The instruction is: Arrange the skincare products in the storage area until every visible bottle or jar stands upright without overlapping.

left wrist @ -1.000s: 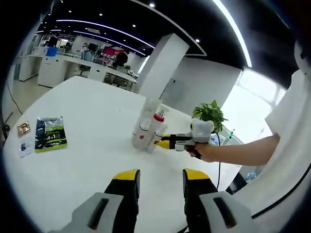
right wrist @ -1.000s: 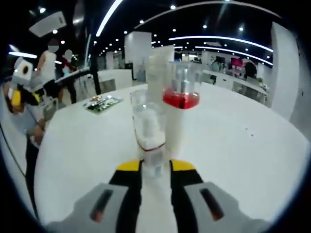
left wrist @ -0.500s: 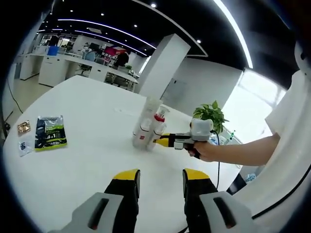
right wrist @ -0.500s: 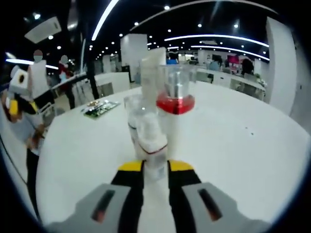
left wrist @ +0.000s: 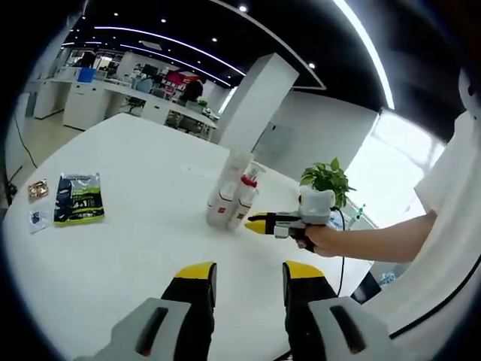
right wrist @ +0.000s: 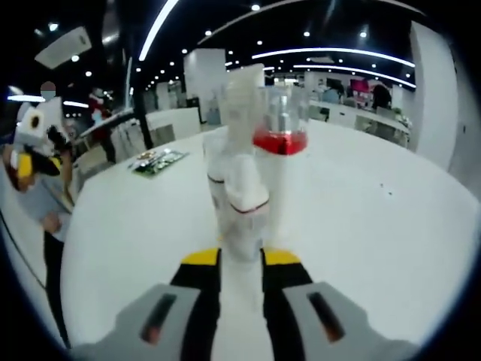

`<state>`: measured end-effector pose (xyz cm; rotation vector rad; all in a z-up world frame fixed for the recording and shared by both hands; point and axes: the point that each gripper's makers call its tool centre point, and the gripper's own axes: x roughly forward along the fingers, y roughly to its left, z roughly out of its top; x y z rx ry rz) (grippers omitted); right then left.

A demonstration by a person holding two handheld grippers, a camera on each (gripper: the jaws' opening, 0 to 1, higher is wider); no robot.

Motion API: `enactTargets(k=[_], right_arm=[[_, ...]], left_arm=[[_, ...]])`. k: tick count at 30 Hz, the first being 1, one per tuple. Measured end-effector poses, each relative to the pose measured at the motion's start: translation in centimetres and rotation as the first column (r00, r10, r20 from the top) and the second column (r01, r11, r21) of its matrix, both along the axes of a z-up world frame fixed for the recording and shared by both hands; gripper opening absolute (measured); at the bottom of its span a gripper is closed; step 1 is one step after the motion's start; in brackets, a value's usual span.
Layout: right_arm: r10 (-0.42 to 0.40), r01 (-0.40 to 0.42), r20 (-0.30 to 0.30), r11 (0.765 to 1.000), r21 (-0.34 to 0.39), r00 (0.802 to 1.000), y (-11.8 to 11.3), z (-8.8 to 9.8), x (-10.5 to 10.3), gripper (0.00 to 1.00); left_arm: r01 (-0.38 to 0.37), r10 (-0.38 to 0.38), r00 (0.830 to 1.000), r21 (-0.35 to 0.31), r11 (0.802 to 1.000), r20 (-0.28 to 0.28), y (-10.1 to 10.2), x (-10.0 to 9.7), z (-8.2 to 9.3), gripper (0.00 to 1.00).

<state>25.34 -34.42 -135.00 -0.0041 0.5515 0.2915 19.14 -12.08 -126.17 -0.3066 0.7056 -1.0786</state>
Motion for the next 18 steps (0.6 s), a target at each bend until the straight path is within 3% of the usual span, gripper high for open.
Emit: enactTargets(k=[1, 4, 7, 10, 12, 13, 14, 18], right_arm=[[-0.003, 0.003, -0.001, 1.000, 0.003, 1.000, 0.0, 0.0, -0.2, 0.19], [-0.042, 0.046, -0.036, 0.994, 0.101, 0.998, 1.0, -0.1, -2.0, 0.22], [-0.028, 0.034, -0.043, 0.988, 0.151, 0.999, 3.0, 0.6, -3.2, 0.24], [0.008, 0.003, -0.060, 0.985, 0.173, 0.998, 5.0, 0.8, -3.8, 0.26], [0.051, -0.028, -0.117, 0.982, 0.185, 0.992, 6.8, 0.8, -4.3, 0.28], [0.052, -0.027, -0.129, 0.982, 0.188, 0.990, 7.0, 0.9, -4.3, 0.31], [0.054, -0.022, -0.158, 0.980, 0.199, 0.986, 7.7, 1.3, -4.3, 0.33], [0.132, -0.091, -0.152, 0.963, 0.253, 0.979, 11.0, 3.5, -2.8, 0.36]], left_arm=[[-0.004, 0.004, 1.000, 0.003, 1.000, 0.004, 0.0, 0.1, 0.0, 0.38], [-0.037, 0.037, 0.999, 0.034, 0.999, 0.020, 0.6, 1.4, -0.5, 0.40], [-0.065, 0.065, 0.998, 0.034, 0.997, 0.001, 0.8, 2.3, -0.7, 0.45], [-0.098, 0.099, 0.994, 0.016, 0.995, -0.048, 0.9, 3.3, -1.1, 0.45], [-0.112, 0.107, 0.987, -0.039, 0.993, -0.122, 0.6, 3.8, -1.0, 0.45], [-0.121, 0.114, 0.985, -0.049, 0.991, -0.128, 0.6, 4.0, -0.9, 0.45], [-0.131, 0.122, 0.985, -0.069, 0.989, -0.123, 0.6, 4.5, -0.8, 0.44], [-0.147, 0.138, 0.987, -0.125, 0.981, -0.077, 0.8, 6.0, -0.1, 0.27]])
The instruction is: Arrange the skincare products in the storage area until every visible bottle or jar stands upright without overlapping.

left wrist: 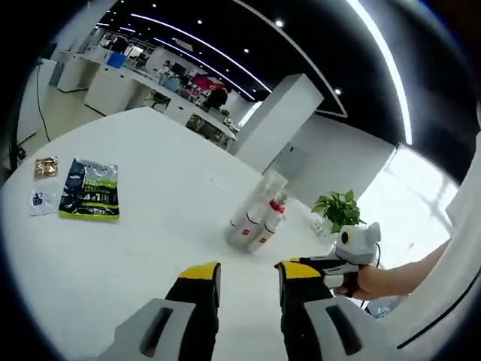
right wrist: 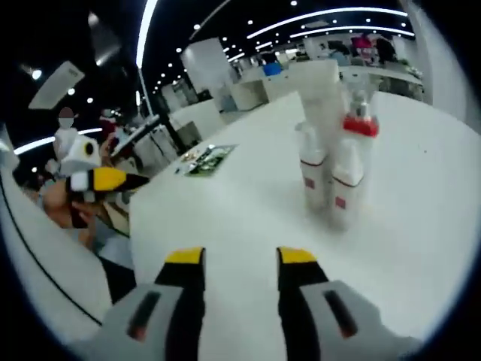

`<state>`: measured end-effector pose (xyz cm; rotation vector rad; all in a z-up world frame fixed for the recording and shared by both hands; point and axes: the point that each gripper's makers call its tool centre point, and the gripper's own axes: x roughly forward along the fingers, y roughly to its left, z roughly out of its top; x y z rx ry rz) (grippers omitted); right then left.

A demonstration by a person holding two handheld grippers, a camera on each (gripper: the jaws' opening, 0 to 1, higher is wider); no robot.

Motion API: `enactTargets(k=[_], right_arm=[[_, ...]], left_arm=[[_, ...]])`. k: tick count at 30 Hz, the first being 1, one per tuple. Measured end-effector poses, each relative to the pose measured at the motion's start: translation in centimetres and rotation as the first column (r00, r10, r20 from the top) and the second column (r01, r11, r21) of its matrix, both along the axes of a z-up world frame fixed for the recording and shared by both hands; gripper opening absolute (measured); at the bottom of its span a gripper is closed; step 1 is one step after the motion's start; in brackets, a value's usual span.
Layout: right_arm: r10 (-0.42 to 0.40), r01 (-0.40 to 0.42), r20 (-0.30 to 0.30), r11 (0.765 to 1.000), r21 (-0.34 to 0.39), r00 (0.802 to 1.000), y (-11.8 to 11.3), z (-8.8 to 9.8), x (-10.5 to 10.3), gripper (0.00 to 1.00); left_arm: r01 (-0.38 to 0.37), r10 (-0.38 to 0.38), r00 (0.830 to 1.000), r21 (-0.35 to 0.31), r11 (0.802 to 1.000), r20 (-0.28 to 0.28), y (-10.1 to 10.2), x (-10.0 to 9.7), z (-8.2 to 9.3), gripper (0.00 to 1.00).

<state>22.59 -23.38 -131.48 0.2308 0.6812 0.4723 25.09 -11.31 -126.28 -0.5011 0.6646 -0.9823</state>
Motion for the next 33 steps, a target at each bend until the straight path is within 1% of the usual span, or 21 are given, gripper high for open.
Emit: enactTargets(k=[1, 2, 3, 4, 6, 8, 9, 10, 11, 12, 13, 14, 16, 17, 18, 20, 23, 24, 26, 29, 33], right_arm=[[0.039, -0.039, -0.012, 0.999, 0.002, 0.999, 1.1, 0.1, 0.4, 0.37], [0.050, -0.050, -0.020, 0.999, 0.000, 0.999, 1.6, 0.1, 0.8, 0.37], [0.075, -0.075, -0.023, 0.997, 0.019, 0.997, 2.8, 0.6, 1.4, 0.39], [0.083, -0.082, -0.021, 0.996, 0.026, 0.996, 3.1, 0.7, 1.6, 0.41], [0.083, -0.083, 0.005, 0.996, 0.041, 0.997, 4.5, 1.9, 3.3, 0.41], [0.081, -0.082, 0.014, 0.994, 0.073, 0.997, 5.9, 2.9, 4.9, 0.42], [0.083, -0.084, 0.016, 0.992, 0.095, 0.996, 6.8, 3.2, 5.7, 0.42], [0.083, -0.084, 0.015, 0.991, 0.100, 0.996, 7.1, 3.3, 6.0, 0.42], [0.091, -0.092, 0.010, 0.990, 0.109, 0.996, 7.9, 3.4, 6.7, 0.42], [0.101, -0.101, 0.006, 0.989, 0.109, 0.995, 8.5, 3.3, 7.0, 0.42], [0.122, -0.120, -0.007, 0.986, 0.117, 0.993, 9.8, 3.1, 7.7, 0.42], [0.135, -0.131, -0.023, 0.984, 0.121, 0.991, 10.4, 2.8, 7.9, 0.42], [0.160, -0.154, -0.049, 0.982, 0.109, 0.986, 11.8, 2.2, 8.7, 0.42], [0.164, -0.158, -0.053, 0.982, 0.105, 0.985, 12.0, 2.0, 8.9, 0.42], [0.184, -0.177, -0.068, 0.980, 0.095, 0.981, 13.2, 1.6, 9.6, 0.42], [0.197, -0.190, -0.081, 0.978, 0.086, 0.977, 14.4, 1.1, 10.6, 0.43], [0.205, -0.198, -0.097, 0.977, 0.080, 0.974, 15.4, 0.6, 11.6, 0.43], [0.207, -0.200, -0.106, 0.977, 0.075, 0.973, 16.0, 0.1, 12.5, 0.44], [0.204, -0.197, -0.123, 0.978, 0.063, 0.971, 16.4, -0.4, 13.4, 0.45], [0.184, -0.181, -0.143, 0.983, 0.034, 0.973, 16.5, -1.3, 15.0, 0.45], [0.073, -0.071, -0.202, 0.997, 0.015, 0.977, 15.3, -2.7, 17.2, 0.48]], left_arm=[[-0.010, 0.010, 1.000, -0.033, 0.999, -0.004, 0.1, 0.5, 0.5, 0.24], [-0.012, 0.012, 1.000, -0.063, 0.998, -0.003, 0.2, 0.8, 0.9, 0.23], [-0.022, 0.022, 1.000, -0.087, 0.996, -0.001, 0.4, 1.2, 1.1, 0.20], [-0.035, 0.035, 0.999, -0.108, 0.993, -0.002, 0.6, 1.6, 1.3, 0.15], [-0.042, 0.042, 0.999, -0.174, 0.984, -0.007, 1.2, 2.0, 1.9, 0.05], [-0.049, 0.044, 0.999, -0.192, 0.980, -0.028, 2.0, 2.5, 1.3, 0.01], [-0.047, 0.039, 0.998, -0.204, 0.978, -0.043, 2.4, 2.5, 1.2, 0.01], [-0.053, 0.045, 0.998, -0.211, 0.976, -0.043, 2.6, 2.7, 1.2, 0.01], [-0.051, 0.042, 0.998, -0.222, 0.974, -0.049, 3.0, 2.7, 1.2, 0.01], [-0.058, 0.048, 0.998, -0.224, 0.973, -0.049, 3.4, 2.8, 1.2, 0.01], [-0.067, 0.058, 0.997, -0.223, 0.973, -0.047, 3.9, 3.0, 1.1, 0.01], [-0.081, 0.074, 0.996, -0.213, 0.974, -0.043, 4.8, 3.3, 1.0, 0.01], [-0.105, 0.099, 0.994, -0.204, 0.973, -0.039, 6.0, 3.6, 0.8, 0.01], [-0.109, 0.103, 0.994, -0.205, 0.973, -0.039, 6.4, 3.7, 0.7, 0.01], [-0.130, 0.124, 0.991, -0.193, 0.972, -0.043, 7.6, 3.9, 0.3, 0.02], [-0.145, 0.138, 0.989, -0.184, 0.972, -0.046, 8.9, 4.0, -0.2, 0.04], [-0.161, 0.155, 0.987, -0.168, 0.973, -0.046, 10.2, 4.0, -0.6, 0.05], [-0.168, 0.163, 0.986, -0.152, 0.974, -0.044, 11.0, 4.1, -1.0, 0.07], [-0.172, 0.166, 0.984, -0.140, 0.975, -0.058, 11.6, 4.1, -1.5, 0.14], [-0.172, 0.167, 0.985, -0.123, 0.977, -0.054, 12.5, 4.2, -1.8, 0.17], [-0.166, 0.161, 0.986, -0.109, 0.980, -0.053, 13.3, 4.6, -2.3, 0.22]])
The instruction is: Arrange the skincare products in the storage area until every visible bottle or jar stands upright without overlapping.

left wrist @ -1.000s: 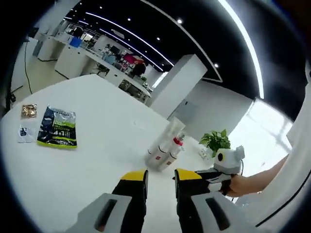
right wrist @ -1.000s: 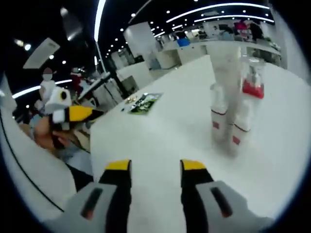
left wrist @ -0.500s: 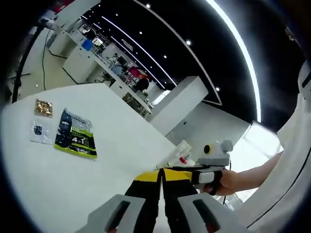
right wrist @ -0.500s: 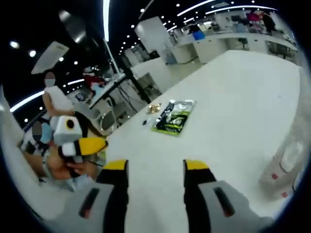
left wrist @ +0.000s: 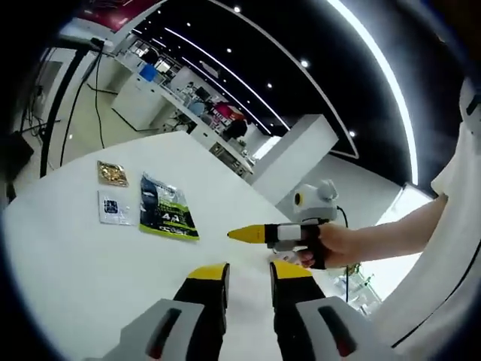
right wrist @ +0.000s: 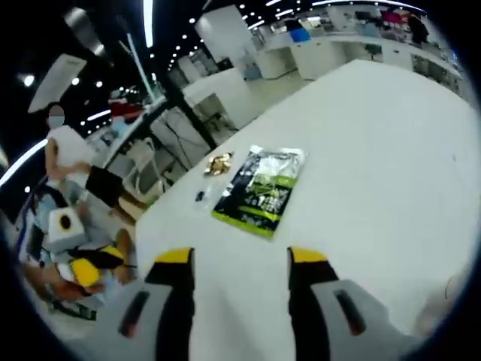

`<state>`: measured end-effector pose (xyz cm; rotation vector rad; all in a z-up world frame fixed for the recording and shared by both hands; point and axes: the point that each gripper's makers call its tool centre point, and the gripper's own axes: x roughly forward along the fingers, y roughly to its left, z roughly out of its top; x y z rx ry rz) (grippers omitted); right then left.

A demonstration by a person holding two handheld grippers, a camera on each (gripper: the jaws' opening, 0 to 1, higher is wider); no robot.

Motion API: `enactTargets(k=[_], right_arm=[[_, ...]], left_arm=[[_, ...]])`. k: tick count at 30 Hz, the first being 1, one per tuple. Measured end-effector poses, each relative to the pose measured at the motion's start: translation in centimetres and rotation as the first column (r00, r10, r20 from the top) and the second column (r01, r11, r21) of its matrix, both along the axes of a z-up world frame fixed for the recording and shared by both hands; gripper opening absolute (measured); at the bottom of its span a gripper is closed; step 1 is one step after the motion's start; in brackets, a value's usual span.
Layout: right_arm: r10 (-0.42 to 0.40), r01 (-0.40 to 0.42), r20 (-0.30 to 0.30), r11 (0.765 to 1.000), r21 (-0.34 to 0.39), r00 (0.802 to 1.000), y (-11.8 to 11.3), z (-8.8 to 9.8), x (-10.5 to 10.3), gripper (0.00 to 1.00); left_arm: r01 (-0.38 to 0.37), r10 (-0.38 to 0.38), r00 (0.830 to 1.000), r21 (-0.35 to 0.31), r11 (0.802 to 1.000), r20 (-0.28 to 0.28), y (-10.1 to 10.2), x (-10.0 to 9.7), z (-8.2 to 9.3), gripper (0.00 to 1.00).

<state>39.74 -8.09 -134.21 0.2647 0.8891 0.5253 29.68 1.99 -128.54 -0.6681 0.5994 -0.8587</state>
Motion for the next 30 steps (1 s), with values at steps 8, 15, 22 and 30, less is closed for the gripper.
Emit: enactTargets(k=[8, 15, 22, 30], right_arm=[[-0.221, 0.223, -0.072, 0.975, 0.021, 0.973, -2.2, -1.4, 3.3, 0.53], [-0.272, 0.277, -0.103, 0.960, 0.034, 0.957, -1.0, -1.9, 4.3, 0.52], [-0.086, 0.078, -0.103, 0.994, -0.076, 0.991, 0.6, -2.4, 4.8, 0.52], [-0.004, -0.019, -0.148, 0.988, -0.152, 0.989, 1.8, -3.4, 6.3, 0.50]], left_arm=[[0.025, -0.025, 1.000, 0.011, 1.000, 0.011, 1.0, 0.6, -0.6, 0.28], [-0.021, 0.021, 1.000, 0.006, 1.000, 0.000, 3.1, 1.7, -0.8, 0.28], [-0.065, 0.065, 0.998, 0.026, 0.998, -0.013, 3.6, 1.9, -1.4, 0.28], [-0.087, 0.088, 0.994, 0.008, 0.996, -0.072, 2.6, 0.1, -2.1, 0.28]])
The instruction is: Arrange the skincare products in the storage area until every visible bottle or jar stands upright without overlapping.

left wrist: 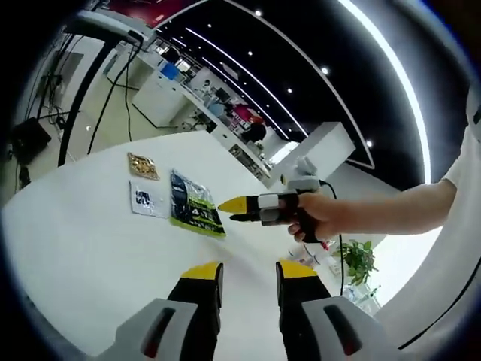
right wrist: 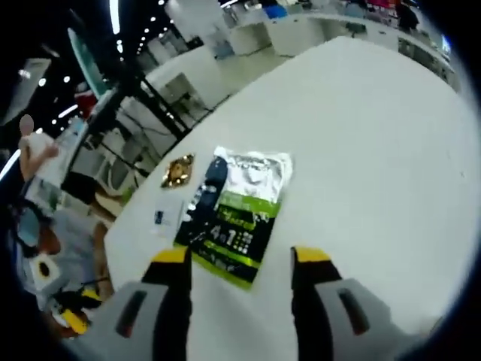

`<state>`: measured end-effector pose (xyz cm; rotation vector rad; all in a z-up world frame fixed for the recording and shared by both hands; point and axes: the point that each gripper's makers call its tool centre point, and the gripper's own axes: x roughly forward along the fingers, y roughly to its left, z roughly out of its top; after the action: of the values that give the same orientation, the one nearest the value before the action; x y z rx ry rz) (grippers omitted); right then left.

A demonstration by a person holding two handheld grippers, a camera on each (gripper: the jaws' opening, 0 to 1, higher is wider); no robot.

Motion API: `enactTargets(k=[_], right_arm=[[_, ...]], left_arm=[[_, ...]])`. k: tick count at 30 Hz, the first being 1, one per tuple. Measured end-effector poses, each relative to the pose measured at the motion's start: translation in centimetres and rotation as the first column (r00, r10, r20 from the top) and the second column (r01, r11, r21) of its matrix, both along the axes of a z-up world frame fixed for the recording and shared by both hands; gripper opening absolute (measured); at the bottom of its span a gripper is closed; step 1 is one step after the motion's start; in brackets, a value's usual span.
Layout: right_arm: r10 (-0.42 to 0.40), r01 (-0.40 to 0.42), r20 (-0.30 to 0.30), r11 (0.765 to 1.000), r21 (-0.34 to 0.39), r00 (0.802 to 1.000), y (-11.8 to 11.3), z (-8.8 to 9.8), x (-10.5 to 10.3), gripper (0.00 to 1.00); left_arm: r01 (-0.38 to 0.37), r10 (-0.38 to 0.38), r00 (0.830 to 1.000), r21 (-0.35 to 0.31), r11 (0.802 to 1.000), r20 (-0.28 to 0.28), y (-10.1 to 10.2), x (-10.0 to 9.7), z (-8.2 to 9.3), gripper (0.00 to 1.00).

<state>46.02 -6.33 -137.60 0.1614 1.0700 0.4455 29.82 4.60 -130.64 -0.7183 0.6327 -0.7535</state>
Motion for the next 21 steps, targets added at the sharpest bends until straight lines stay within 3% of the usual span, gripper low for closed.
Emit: enactTargets(k=[3, 6, 9, 13, 14, 21], right_arm=[[0.025, -0.026, -0.028, 0.999, -0.027, 0.999, 0.3, -1.0, 0.0, 0.50], [0.085, -0.089, -0.044, 0.989, -0.118, 0.995, 0.3, -2.2, -0.4, 0.50], [0.092, -0.094, -0.022, 0.985, -0.144, 0.995, 0.7, -2.1, -0.1, 0.45], [0.064, -0.069, -0.034, 0.984, -0.165, 0.997, 0.7, -2.3, 0.2, 0.38], [0.104, -0.107, -0.023, 0.971, -0.212, 0.994, 0.5, -2.4, 0.4, 0.35], [0.185, -0.177, -0.001, 0.940, -0.293, 0.983, -0.1, -2.8, 0.7, 0.13]], left_arm=[[0.008, -0.008, 1.000, 0.007, 1.000, -0.005, 0.0, -0.4, -0.1, 0.28], [-0.012, 0.012, 1.000, 0.012, 1.000, -0.013, 0.9, -0.3, -0.3, 0.28], [-0.034, 0.034, 0.999, 0.018, 0.999, -0.016, 1.7, -0.1, -0.6, 0.28], [-0.053, 0.053, 0.998, 0.017, 0.998, -0.023, 2.3, 0.3, -0.9, 0.28], [-0.056, 0.056, 0.998, 0.018, 0.998, -0.026, 2.4, 0.4, -1.0, 0.28], [-0.086, 0.086, 0.996, 0.013, 0.996, -0.017, 3.0, 0.8, -0.7, 0.28]])
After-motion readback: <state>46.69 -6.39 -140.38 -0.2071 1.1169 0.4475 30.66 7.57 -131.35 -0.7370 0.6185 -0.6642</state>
